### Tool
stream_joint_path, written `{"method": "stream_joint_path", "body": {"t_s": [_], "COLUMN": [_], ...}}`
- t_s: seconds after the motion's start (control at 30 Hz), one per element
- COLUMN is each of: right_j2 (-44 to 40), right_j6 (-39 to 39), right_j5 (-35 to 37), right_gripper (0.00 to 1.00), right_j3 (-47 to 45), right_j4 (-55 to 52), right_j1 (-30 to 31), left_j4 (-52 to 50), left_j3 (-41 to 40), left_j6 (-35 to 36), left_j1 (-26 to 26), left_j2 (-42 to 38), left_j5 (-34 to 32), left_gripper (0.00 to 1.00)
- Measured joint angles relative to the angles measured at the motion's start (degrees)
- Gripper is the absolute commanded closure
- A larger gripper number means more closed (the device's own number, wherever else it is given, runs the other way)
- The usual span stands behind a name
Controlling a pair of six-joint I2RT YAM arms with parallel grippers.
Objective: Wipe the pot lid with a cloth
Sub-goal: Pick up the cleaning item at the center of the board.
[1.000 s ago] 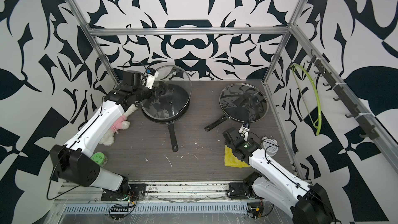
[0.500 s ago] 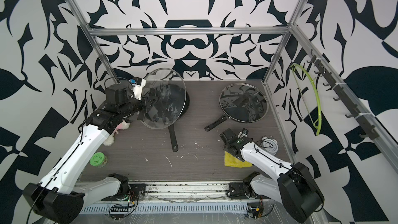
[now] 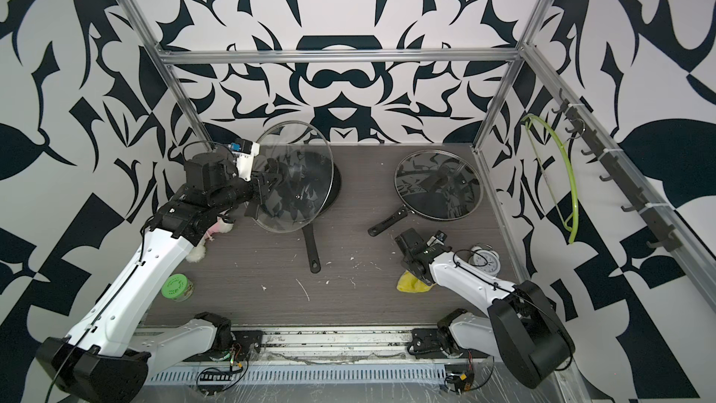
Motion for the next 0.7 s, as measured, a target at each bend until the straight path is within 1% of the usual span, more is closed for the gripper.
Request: {"method": "stream_joint_path", "body": {"t_s": [0.2, 0.3, 0.43, 0.6, 0.7], "right_j2": [-3.61, -9.49, -19.43, -26.12, -28.72], "right_j6": [-1.36, -1.97, -2.47, -3.63, -7.08], "right_j5": [-0.74, -0.37, 2.82, 8.11, 10.75], "right_gripper": [1.0, 1.0, 1.0, 1.0, 1.0], "right_j3": [-0.02, -0.07, 0.33, 4.61, 8.24], "right_j4": [-1.99, -6.4, -12.07, -18.71, -19.45], "right_j1": [-0.09, 0.0, 0.02, 0.02, 0.02], "left_j4": [1.27, 1.81, 2.54, 3.52, 5.09], "left_j3": [-1.07, -1.6, -1.22, 0.61, 1.77], "left_j6": [-3.26, -6.71, -12.15, -17.31, -19.98], "left_j1": [0.07, 0.46, 1.95, 2.38, 2.38], "left_j2": [-0.81, -0.57, 2.08, 7.96, 11.15], "left_j5": [0.55, 2.1, 7.45, 13.09, 16.63], "left_gripper": [1.0, 1.0, 1.0, 1.0, 1.0]}}
